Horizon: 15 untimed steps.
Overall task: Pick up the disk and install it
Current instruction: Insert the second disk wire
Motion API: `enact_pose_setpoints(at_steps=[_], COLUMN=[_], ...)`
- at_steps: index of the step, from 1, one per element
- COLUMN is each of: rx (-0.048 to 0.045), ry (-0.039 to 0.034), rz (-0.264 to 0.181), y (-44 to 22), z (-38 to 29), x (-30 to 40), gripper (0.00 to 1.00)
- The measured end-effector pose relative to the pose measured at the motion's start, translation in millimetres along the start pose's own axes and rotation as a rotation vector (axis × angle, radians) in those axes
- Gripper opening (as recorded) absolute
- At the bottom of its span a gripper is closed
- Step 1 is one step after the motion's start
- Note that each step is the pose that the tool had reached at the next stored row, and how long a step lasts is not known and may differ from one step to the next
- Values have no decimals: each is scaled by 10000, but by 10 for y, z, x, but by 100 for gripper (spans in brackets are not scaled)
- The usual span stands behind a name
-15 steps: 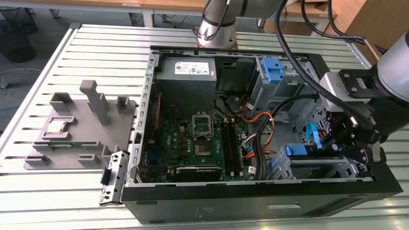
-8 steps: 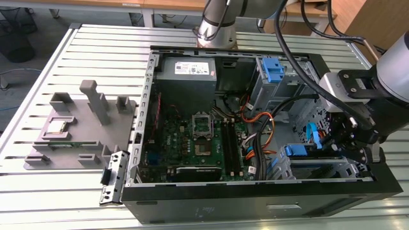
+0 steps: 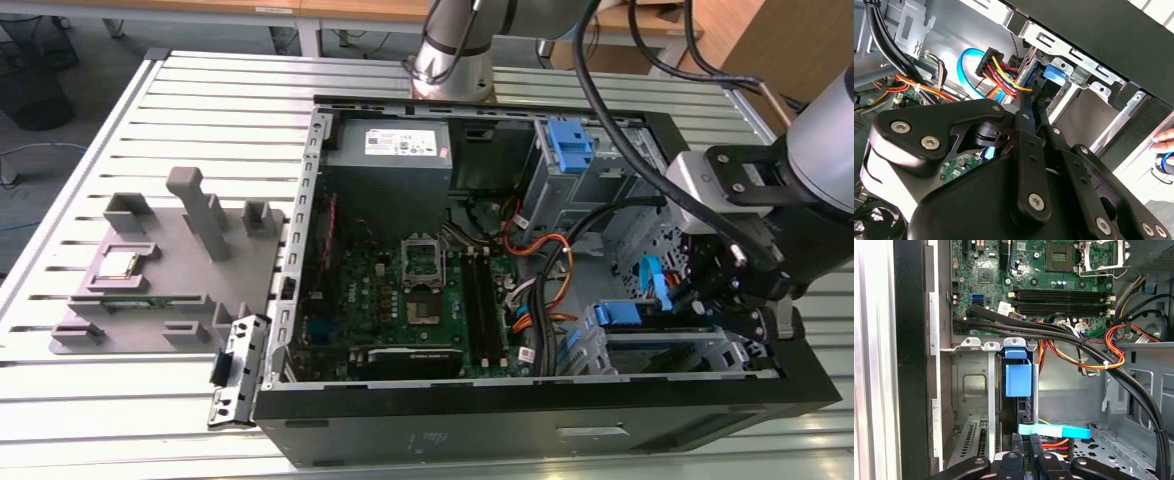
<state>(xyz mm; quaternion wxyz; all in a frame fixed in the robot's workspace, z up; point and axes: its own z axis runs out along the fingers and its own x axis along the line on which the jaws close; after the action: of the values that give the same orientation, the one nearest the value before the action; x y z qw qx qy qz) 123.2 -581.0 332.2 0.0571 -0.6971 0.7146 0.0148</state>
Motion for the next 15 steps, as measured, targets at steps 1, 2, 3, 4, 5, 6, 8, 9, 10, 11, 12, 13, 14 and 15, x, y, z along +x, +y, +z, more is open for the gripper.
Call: enact_pose_setpoints(at_steps=[1,2,3,4,5,6,8,9,10,11,12,13,14,15], rx=[-3,-5,-5,-6,-6,-6,-6,-6,-6,-6,-6,-7,-7,-7], ry=[4,10,6,6,7,9,7,8,8,3,-15,-30,-44,-56], rz=[0,-1,0,0,0,0,0,-1,0,0,1,2,3,3], y=[-1,-1,-1,-2,-1,-2,-1,-1,-1,-1,-1,-1,0,0], z=[-8,-16,-15,-15,-16,-17,-16,-16,-16,-14,-9,-5,0,5], x=[-1,-2,-2,-3,-4,-4,-8,-8,-8,-8,-8,-7,-7,-6], gripper=[17,17,17,17,17,17,17,17,17,17,17,17,17,17])
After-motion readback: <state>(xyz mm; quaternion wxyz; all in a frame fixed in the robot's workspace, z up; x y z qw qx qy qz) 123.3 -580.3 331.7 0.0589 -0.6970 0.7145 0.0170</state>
